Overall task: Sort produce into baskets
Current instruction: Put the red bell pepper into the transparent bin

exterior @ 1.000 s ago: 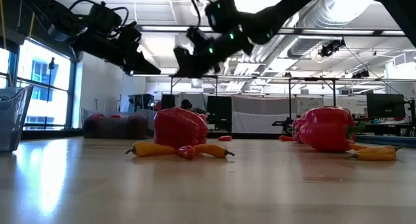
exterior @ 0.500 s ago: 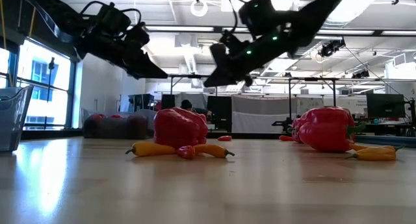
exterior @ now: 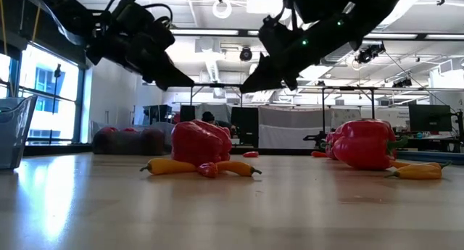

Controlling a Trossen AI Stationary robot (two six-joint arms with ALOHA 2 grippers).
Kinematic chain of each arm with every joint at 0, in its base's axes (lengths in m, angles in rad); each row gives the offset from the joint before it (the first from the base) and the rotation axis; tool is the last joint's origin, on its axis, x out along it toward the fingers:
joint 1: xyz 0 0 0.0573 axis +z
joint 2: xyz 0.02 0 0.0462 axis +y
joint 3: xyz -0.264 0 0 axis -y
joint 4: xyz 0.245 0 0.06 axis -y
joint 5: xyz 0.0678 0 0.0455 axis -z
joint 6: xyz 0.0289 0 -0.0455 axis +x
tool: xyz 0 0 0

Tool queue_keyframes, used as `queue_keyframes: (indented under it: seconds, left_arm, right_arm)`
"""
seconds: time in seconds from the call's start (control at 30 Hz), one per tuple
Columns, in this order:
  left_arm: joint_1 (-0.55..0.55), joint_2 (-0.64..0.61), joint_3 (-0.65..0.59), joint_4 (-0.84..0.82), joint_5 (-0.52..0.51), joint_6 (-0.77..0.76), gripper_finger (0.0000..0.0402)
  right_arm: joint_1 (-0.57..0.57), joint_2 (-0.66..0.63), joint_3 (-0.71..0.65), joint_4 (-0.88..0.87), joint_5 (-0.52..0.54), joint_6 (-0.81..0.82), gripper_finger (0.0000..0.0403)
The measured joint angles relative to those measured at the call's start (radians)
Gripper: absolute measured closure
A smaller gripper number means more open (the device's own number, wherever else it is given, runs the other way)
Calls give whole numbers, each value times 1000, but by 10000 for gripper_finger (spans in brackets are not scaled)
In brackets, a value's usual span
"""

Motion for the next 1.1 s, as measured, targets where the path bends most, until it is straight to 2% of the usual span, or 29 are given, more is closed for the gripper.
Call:
queue_keyframes:
  seconds: [0.23, 0.37, 0.47, 0.63, 0.77, 0.93, 1.1]
  left_arm:
    - [-83, 0, 0, -13, 0, -43, 402]
    - [-121, 0, 0, -12, 0, -42, 402]
    - [-144, 0, 0, -12, 0, -43, 402]
    - [-178, 0, 0, -13, -1, -41, 401]
    - [-202, 0, 0, -14, -1, -26, 401]
    - [-226, 0, 0, -14, -1, -16, 402]
    - [-238, 0, 0, -15, -1, 1, 401]
  right_arm:
    - [79, -1, 8, -80, 0, 204, 400]
    - [125, 0, 100, -390, 1, 351, 373]
    - [153, 0, 213, -714, 6, 455, 329]
    - [183, 0, 410, -1192, -30, 648, 230]
    - [184, -1, 491, -1430, -73, 792, 149]
    - [148, 0, 465, -1504, -167, 865, 72]
    - [133, 0, 409, -1460, -181, 842, 41]
